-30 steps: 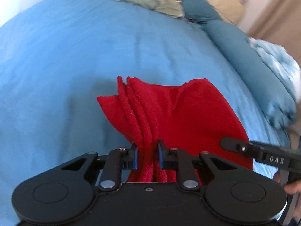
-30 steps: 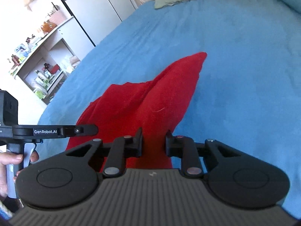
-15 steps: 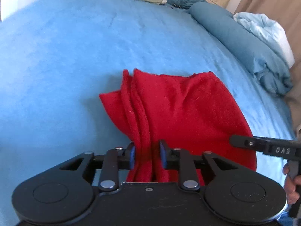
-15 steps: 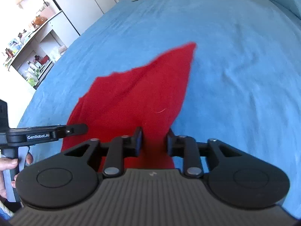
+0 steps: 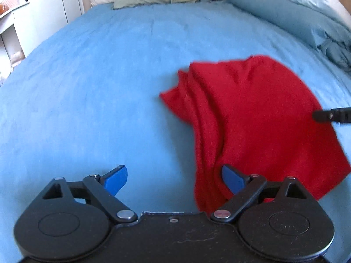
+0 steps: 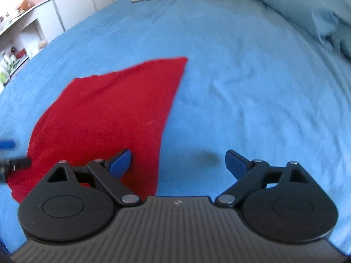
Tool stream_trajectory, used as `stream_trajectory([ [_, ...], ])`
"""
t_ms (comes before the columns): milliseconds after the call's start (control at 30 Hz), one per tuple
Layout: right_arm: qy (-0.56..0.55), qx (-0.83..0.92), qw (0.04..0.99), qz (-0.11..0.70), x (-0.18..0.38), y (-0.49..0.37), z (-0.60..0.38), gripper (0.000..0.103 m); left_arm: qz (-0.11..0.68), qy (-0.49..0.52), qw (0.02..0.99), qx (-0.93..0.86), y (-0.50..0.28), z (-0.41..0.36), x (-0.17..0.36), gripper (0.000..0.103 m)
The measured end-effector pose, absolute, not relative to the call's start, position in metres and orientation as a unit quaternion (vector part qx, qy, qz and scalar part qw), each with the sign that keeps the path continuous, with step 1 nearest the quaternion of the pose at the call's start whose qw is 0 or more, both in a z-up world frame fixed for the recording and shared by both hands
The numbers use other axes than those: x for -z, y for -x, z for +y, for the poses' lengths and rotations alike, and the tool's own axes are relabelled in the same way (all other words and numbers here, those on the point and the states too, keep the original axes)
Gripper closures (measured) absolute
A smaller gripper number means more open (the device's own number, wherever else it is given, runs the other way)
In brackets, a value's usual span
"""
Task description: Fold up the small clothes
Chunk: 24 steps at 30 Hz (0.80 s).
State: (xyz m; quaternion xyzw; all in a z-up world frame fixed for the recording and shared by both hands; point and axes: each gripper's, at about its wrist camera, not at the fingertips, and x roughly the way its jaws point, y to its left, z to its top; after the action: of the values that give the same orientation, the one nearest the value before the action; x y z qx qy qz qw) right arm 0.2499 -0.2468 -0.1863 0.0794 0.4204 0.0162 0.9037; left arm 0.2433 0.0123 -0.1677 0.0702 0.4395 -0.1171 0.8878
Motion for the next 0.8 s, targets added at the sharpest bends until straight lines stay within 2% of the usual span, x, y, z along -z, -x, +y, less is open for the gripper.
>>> stream_trajectory([
  [100, -0.117, -0.014, 0.899, 0.422, 0.196, -0.251, -0.256, 0.0, 0.441, -0.053, 0.888, 0.116, -0.244, 0.016, 0.174, 0.006],
  [233, -0.12, -0.012, 0.906, 0.405, 0.176, -0.241, -0.254, 0.0, 0.433, -0.05, 0.895, 0.098, -0.24, 0.016, 0.153, 0.009],
  [433, -0.09, -0.002, 0.934, 0.345, 0.09, -0.195, -0.242, 0.0, 0.371, -0.05, 0.924, 0.078, -0.208, 0.014, 0.075, 0.008],
  [500, -0.072, 0.013, 0.941, 0.33, 0.058, -0.173, -0.235, 0.0, 0.357, -0.041, 0.93, 0.075, -0.192, 0.014, 0.048, 0.0],
  [600, -0.06, 0.03, 0.948, 0.312, 0.019, -0.137, -0.224, 0.0, 0.337, -0.034, 0.939, 0.059, -0.163, 0.012, 0.013, 0.0],
  [800, -0.028, 0.049, 0.947, 0.315, -0.02, -0.072, -0.199, 0.0, 0.328, -0.04, 0.943, 0.03, -0.102, 0.005, -0.02, 0.0],
])
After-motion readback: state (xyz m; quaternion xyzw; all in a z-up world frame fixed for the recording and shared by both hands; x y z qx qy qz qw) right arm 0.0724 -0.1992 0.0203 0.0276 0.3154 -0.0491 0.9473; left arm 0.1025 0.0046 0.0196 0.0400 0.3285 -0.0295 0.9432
